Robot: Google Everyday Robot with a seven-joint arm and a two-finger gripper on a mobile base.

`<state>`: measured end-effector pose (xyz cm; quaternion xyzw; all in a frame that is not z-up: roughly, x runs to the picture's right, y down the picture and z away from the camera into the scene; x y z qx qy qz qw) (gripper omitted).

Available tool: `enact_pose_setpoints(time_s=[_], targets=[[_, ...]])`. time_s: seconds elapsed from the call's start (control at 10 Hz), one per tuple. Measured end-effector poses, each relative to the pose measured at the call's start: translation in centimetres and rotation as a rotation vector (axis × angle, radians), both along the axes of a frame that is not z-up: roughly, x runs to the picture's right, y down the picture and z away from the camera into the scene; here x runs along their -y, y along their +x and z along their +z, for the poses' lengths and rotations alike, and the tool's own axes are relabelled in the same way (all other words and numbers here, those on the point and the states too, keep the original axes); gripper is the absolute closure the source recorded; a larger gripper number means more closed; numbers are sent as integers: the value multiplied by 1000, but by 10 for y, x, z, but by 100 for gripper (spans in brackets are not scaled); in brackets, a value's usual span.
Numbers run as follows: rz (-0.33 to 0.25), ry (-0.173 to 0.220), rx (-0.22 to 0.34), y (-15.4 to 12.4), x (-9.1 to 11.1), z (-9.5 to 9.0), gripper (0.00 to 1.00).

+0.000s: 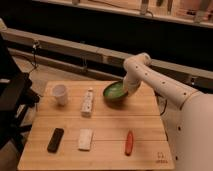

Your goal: Pick up the ceramic bowl

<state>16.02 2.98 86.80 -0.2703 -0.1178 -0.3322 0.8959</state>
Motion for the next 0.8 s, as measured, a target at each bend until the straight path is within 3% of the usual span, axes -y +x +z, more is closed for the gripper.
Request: enact_pose_setpoints(time_s=[0.8], targets=[[-6,13,4,-4,24,-19,95]])
